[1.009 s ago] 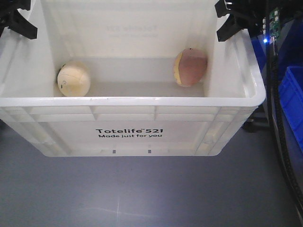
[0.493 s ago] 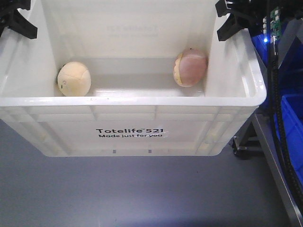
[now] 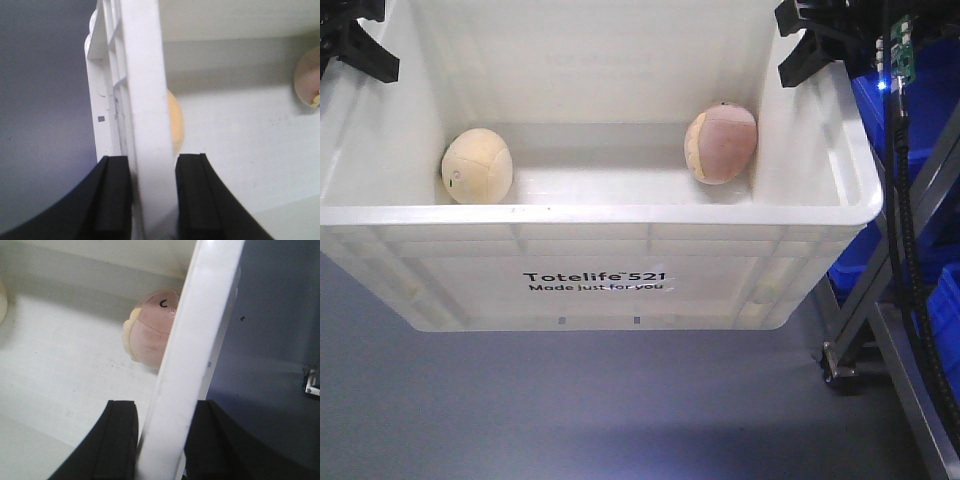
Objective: Place moving items into box and shelve
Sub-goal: 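Hold the crate rims with both grippers while driving along the blue bins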
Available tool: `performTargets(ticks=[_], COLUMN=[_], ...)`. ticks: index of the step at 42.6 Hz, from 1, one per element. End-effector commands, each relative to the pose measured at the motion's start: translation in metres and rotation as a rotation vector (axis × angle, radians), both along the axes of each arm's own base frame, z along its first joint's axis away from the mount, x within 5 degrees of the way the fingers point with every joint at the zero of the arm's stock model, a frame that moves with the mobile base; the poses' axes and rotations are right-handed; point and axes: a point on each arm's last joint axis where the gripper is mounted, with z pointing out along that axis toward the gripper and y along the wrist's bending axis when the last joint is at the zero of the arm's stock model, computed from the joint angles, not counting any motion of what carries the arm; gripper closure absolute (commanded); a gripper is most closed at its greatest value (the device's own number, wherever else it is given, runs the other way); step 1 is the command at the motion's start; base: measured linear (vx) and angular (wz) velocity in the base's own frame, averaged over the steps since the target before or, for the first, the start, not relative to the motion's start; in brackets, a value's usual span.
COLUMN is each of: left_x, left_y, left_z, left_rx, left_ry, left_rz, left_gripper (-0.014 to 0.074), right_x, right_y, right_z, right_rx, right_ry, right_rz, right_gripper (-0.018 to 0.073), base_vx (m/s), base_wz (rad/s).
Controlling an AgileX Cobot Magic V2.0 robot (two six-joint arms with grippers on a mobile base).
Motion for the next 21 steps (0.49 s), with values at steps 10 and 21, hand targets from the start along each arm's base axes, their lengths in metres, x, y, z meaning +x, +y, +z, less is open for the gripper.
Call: performTargets(ticks=[10,21], left_x=[-0.0129,-0.0129], left_y=[-0.0164,-0.0164], left_z=[0.0363,0.0363], left_rx=[-0.19,-0.19], left_ry=[-0.159,-0.159], left_rz=[-0.029,-0.029], left_gripper=[0.0601,0.0601], right_x=[-0.019,-0.019], right_y=[0.0144,0.0144], right_z=[0.0376,0.0376], right_rx=[0.187,0.187], right_ry=[-0.13,-0.13], right_rz=[0.065,0.065], right_gripper=[0.0559,0.0559], base_vx=[0.5,0.5], base_wz=[-0.02,-0.04])
